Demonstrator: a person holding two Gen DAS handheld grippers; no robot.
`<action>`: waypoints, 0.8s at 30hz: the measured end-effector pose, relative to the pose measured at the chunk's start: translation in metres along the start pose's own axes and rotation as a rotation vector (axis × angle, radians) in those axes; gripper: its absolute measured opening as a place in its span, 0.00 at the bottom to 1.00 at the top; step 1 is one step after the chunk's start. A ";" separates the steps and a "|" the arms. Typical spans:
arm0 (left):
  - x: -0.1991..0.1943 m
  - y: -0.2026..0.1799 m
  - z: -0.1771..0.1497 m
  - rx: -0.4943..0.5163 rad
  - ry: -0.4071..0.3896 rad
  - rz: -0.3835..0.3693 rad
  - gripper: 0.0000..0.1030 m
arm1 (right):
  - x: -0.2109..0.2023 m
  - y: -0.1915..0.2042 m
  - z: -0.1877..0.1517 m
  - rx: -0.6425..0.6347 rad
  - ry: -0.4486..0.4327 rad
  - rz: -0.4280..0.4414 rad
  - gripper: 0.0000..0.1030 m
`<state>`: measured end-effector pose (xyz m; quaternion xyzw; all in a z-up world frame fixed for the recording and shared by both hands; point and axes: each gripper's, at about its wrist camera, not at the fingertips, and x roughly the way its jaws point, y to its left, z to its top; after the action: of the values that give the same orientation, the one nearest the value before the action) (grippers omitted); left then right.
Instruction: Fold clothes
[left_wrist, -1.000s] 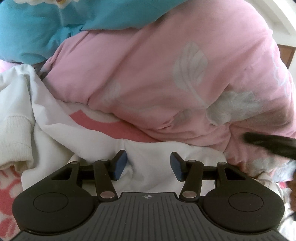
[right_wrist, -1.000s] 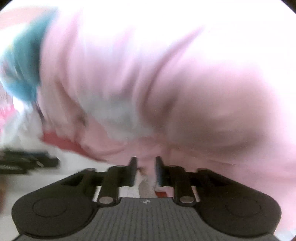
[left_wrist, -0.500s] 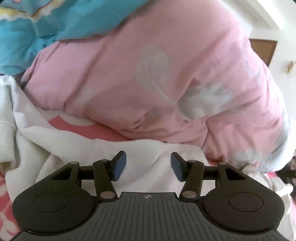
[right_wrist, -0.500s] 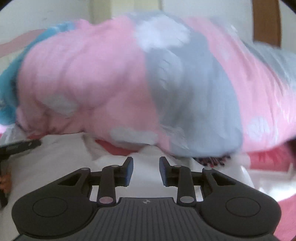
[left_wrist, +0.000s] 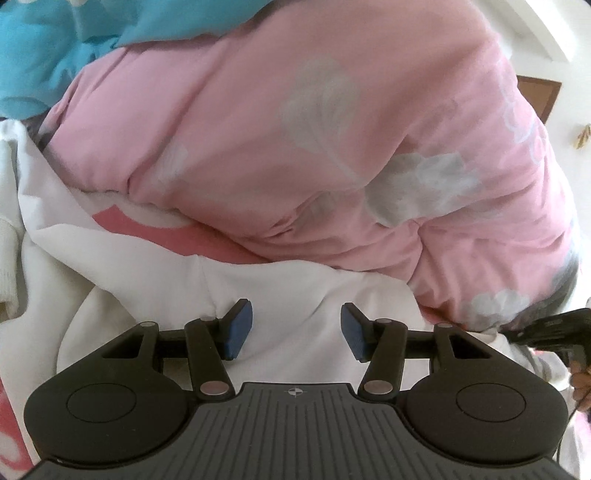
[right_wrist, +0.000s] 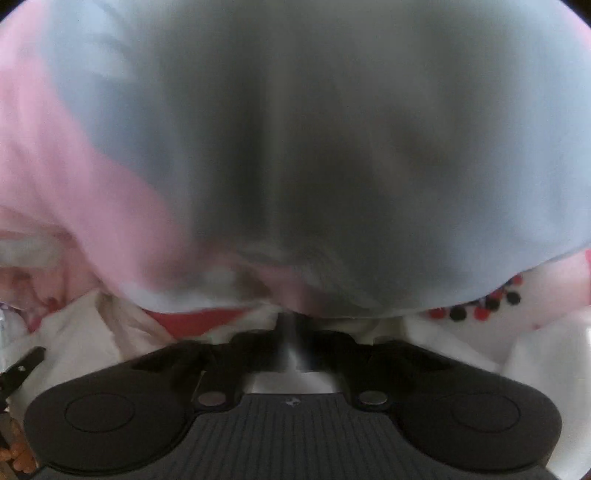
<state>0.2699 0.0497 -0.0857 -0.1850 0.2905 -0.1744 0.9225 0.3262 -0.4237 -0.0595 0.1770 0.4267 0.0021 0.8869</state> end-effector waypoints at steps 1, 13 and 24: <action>0.000 0.000 0.000 -0.001 0.000 0.000 0.51 | -0.017 0.003 -0.008 -0.015 -0.056 0.003 0.02; -0.001 -0.001 -0.002 -0.013 0.001 -0.003 0.51 | -0.105 0.043 -0.158 -0.482 -0.064 -0.106 0.04; -0.004 0.005 0.000 -0.031 0.007 -0.010 0.51 | -0.104 0.044 -0.061 -0.306 -0.077 0.126 0.42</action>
<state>0.2681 0.0553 -0.0864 -0.2001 0.2953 -0.1750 0.9177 0.2204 -0.3795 -0.0022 0.0664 0.3752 0.1156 0.9173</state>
